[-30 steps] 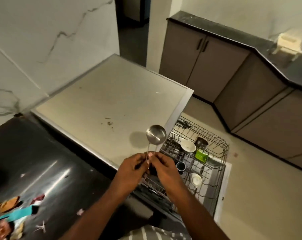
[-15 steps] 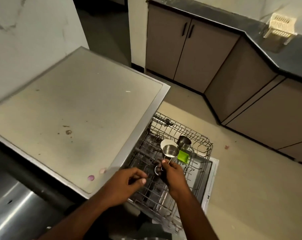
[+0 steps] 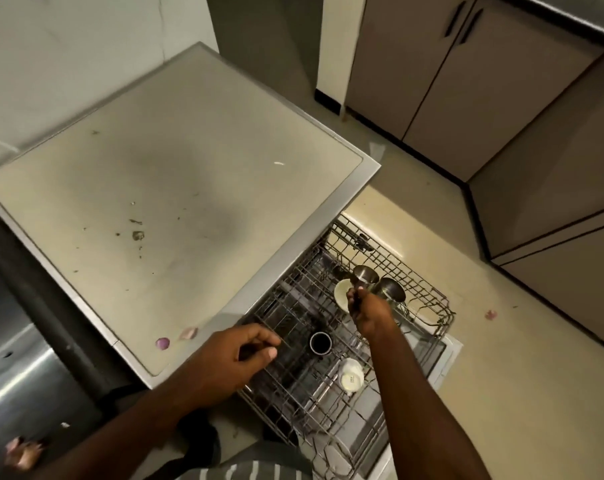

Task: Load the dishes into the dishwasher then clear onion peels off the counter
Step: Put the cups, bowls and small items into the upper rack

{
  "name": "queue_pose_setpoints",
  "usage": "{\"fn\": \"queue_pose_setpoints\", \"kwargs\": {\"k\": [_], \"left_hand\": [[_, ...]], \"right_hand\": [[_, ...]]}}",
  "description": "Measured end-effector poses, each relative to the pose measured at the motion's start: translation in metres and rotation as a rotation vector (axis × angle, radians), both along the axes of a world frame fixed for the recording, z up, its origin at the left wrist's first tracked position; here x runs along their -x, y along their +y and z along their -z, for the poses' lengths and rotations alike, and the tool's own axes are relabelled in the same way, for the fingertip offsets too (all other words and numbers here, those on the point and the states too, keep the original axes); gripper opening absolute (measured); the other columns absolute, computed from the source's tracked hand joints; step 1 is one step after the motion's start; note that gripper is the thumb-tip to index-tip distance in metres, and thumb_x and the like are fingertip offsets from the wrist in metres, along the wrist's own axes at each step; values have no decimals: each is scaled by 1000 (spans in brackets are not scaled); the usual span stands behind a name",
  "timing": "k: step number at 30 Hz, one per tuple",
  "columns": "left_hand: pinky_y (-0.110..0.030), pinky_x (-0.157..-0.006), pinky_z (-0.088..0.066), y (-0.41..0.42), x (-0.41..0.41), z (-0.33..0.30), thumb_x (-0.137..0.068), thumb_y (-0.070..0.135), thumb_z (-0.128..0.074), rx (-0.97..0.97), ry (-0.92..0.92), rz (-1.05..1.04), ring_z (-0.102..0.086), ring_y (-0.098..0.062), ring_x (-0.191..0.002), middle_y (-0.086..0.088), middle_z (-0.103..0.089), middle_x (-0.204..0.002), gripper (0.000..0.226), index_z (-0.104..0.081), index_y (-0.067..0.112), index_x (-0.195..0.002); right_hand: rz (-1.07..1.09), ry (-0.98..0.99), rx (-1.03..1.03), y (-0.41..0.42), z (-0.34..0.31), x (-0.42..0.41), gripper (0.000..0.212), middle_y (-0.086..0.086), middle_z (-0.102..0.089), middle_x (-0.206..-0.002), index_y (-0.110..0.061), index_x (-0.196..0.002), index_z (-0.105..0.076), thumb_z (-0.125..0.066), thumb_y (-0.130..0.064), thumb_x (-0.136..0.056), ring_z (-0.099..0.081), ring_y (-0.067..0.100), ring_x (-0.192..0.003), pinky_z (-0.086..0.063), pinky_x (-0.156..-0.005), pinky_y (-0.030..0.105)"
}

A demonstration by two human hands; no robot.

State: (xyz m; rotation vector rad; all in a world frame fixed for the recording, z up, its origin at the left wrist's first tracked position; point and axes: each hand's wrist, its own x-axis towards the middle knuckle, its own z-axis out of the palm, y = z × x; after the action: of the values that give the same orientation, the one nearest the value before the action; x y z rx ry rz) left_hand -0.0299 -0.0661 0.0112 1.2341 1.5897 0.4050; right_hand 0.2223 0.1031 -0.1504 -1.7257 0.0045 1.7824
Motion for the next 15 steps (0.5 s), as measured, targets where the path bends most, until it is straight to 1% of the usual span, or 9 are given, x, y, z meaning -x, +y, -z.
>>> {"fn": "queue_pose_setpoints", "kwargs": {"k": [2, 5, 8, 11, 15], "left_hand": [[-19, -84, -54, 4, -1, 1, -98, 32, -69, 4, 9, 0, -68, 5, -99, 28, -72, -105, 17, -71, 37, -115], [-16, -82, -54, 9, -6, 1, -99, 34, -68, -5, 20, -5, -68, 5, -100, 25, -73, -104, 17, -70, 37, -115], [-15, -80, -53, 13, -11, 1, -99, 34, -67, 11, 9, -8, -67, 6, -99, 20, -73, -104, 18, -70, 35, -118], [-16, -81, -54, 17, -14, 0, -99, 35, -67, 17, 4, -16, -67, 6, -99, 19, -73, -105, 19, -69, 35, -118], [-19, -82, -56, 18, -14, 0, -99, 33, -68, 11, -9, -29, -68, 4, -99, 20, -73, -103, 18, -70, 34, -117]], "right_hand": [[20, 25, 23, 12, 12, 0, 22, 10, -68, -84, 3, -121, -65, -55, -10, -107, -63, 12, -65, -54, -46, 19], [71, 64, 38, 26, 26, -2, 24, 11, -71, -90, 3, -124, -65, -58, -9, -105, -66, 14, -70, -57, -50, 21], [104, 75, 52, 34, 34, -4, 29, 13, -73, -106, 3, -130, -64, -58, -11, -105, -69, 16, -77, -59, -52, 22], [100, 64, 60, 36, 35, -5, 29, 14, -73, -105, 4, -129, -65, -58, -10, -105, -70, 16, -79, -59, -52, 21], [88, 40, 26, 28, 31, -5, 24, 15, -75, -113, 3, -122, -67, -61, -10, -103, -73, 18, -85, -60, -57, 22]]}}
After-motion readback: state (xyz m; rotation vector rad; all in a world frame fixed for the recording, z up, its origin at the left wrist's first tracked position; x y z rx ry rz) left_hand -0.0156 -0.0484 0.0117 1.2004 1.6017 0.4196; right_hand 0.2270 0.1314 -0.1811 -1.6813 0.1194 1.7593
